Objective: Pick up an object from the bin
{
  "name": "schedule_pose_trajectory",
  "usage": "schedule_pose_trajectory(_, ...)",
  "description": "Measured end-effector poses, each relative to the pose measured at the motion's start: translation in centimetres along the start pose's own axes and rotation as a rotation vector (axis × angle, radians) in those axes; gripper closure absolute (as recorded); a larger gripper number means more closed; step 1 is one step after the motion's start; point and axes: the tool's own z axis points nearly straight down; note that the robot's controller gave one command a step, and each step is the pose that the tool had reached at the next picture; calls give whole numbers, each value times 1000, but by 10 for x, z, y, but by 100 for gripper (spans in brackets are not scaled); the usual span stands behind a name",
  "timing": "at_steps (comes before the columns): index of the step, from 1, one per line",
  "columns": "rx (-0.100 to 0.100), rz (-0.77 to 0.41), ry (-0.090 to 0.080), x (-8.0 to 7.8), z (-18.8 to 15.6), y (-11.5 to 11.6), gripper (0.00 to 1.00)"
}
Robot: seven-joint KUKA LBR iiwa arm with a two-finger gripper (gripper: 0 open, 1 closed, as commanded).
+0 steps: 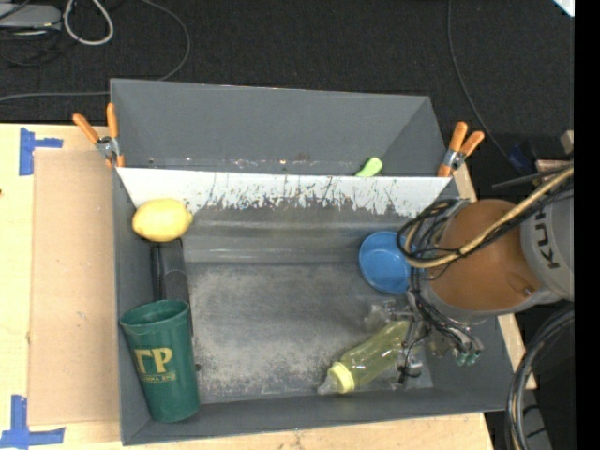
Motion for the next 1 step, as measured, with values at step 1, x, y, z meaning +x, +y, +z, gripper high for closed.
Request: schedule_pose_trajectory(1, 4, -58, -6, -13, -27, -16, 100)
